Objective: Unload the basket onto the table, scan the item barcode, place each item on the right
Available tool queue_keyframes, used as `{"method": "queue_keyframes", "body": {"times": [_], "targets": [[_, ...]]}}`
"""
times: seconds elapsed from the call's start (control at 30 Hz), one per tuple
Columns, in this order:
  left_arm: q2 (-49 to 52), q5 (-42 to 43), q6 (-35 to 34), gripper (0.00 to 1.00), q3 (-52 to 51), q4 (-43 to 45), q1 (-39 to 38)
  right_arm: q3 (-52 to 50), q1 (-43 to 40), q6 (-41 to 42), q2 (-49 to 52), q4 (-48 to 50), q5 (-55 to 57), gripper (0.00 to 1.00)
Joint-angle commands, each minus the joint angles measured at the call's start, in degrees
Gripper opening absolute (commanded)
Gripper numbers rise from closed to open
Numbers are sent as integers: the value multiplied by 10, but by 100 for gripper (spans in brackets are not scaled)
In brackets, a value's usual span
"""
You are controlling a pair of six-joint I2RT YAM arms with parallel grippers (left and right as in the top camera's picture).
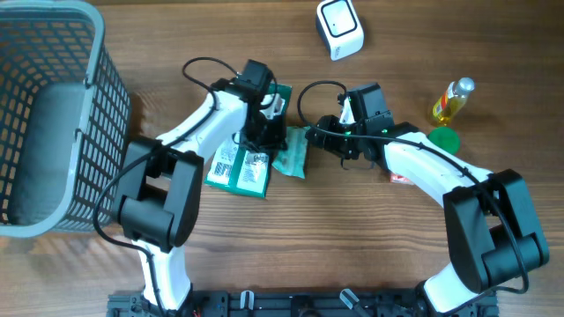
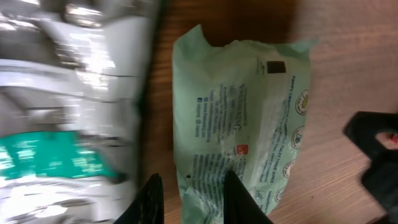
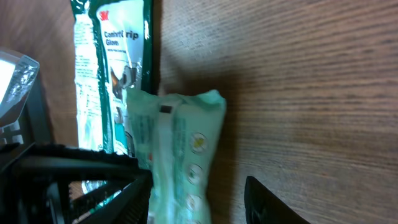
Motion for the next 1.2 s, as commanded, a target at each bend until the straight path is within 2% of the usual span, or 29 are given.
{"method": "queue_keyframes", "body": {"times": [0.0, 0.27, 0.43, 0.5, 0.87, 1.17], "targets": [[8, -5, -5, 18, -8, 6, -30, -2, -1, 1, 7, -19, 6, 45], [8, -7, -5, 18, -8, 19, -62, -2, -19, -22, -7, -42, 5, 41], [8, -22, -5, 13, -8, 21, -66, -2, -35, -34, -19, -52, -5, 17], [8, -22, -5, 13, -8, 21, -66, -2, -35, -34, -19, -54, -14, 4], [8, -22, -5, 14, -8, 21, -66, -2, -25, -16, 12, -48, -35, 4], [8, -22, -5, 15, -8, 21, -66, -2, -20, -16, 16, -61, 21, 4]]}}
